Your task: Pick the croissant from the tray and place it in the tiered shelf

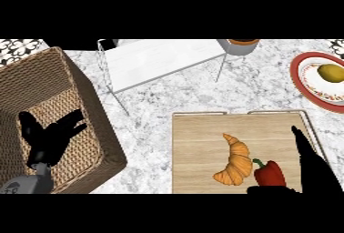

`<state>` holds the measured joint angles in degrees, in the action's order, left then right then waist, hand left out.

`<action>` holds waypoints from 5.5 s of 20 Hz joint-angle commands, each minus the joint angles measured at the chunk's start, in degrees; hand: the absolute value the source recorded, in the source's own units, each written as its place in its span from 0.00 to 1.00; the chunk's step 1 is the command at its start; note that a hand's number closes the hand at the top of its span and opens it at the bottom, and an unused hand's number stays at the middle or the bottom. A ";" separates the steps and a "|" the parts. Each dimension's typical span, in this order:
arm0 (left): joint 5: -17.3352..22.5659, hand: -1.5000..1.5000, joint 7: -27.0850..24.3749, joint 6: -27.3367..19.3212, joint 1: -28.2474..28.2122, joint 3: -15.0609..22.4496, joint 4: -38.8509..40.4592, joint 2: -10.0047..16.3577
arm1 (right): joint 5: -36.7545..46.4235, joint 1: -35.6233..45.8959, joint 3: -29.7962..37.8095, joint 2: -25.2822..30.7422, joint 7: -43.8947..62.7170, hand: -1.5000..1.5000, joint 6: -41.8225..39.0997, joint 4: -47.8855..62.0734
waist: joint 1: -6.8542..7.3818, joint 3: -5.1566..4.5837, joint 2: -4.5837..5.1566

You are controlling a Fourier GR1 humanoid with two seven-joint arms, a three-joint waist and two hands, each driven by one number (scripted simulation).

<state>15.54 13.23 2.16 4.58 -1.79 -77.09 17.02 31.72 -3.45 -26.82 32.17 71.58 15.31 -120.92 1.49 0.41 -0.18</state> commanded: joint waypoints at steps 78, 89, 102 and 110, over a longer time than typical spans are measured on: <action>-7.03 0.50 3.65 -3.29 -2.70 -0.91 -2.25 -6.57 | -5.55 74.55 12.10 -31.99 -9.25 1.00 -28.15 24.22 | -1.44 -0.48 0.11; -6.01 0.50 6.96 -3.04 0.95 -2.04 -1.53 -4.57 | -6.79 86.88 23.15 -26.17 -23.42 1.00 -27.31 47.21 | -0.98 -0.47 0.45; -7.61 0.50 5.35 -2.44 -0.53 -0.75 -1.90 -5.31 | -3.12 92.15 23.78 -24.21 -43.87 1.00 -26.14 72.72 | -0.01 -0.51 0.82; -6.97 0.50 5.67 -1.91 -3.30 -0.76 -4.69 -5.94 | 1.42 93.19 23.80 -26.67 -52.19 1.00 -17.19 84.15 | 0.62 -0.49 0.82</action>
<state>12.27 18.74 1.12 3.46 -6.13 -82.57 12.39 31.18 89.00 -2.91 6.34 22.95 -5.28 -41.58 2.18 0.69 0.40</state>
